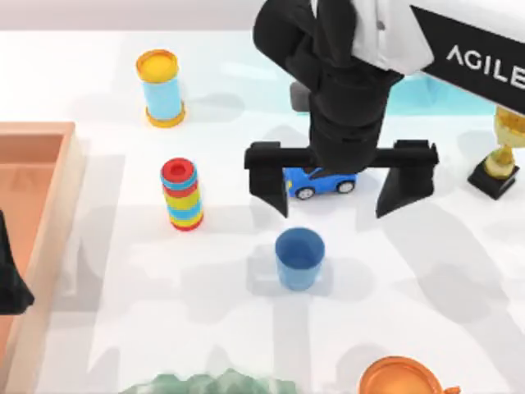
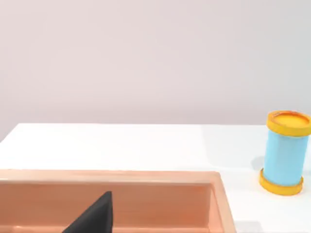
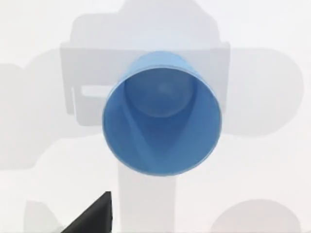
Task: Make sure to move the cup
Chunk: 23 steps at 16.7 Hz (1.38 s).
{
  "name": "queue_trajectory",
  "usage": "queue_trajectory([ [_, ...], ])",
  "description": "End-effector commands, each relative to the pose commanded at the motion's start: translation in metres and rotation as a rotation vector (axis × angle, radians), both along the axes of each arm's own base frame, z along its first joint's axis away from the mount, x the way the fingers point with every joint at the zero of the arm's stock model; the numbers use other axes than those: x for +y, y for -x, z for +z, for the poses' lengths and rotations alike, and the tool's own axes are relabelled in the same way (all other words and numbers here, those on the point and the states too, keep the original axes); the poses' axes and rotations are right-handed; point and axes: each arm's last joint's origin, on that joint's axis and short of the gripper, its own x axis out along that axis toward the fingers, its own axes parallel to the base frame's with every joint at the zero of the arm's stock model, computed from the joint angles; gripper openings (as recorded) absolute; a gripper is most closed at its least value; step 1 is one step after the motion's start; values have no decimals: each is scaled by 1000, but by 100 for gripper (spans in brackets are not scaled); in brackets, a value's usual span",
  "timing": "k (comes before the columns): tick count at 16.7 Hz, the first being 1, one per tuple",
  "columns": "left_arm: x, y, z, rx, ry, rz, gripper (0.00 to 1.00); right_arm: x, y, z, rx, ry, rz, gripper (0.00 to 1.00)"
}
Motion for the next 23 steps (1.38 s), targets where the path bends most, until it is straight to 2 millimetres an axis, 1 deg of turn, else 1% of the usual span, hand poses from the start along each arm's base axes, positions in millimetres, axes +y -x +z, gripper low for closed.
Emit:
queue_trajectory([
  [4, 0, 0, 0, 0, 0, 0, 100, -2, -1, 0, -1, -1, -4, 100],
  [6, 0, 0, 0, 0, 0, 0, 100, -1, -1, -5, 1, 0, -2, 100],
  [8, 0, 0, 0, 0, 0, 0, 100, 0, -2, -22, 4, 3, 0, 100],
  [12, 0, 0, 0, 0, 0, 0, 100, 2, -4, -71, -10, -8, 0, 100],
  [14, 0, 0, 0, 0, 0, 0, 100, 1, -1, -92, -4, -4, 0, 100],
  [16, 0, 0, 0, 0, 0, 0, 100, 0, 0, -100, 0, 0, 0, 100],
  [19, 0, 0, 0, 0, 0, 0, 100, 0, 0, -100, 0, 0, 0, 100],
  [23, 0, 0, 0, 0, 0, 0, 100, 0, 0, -100, 0, 0, 0, 70],
])
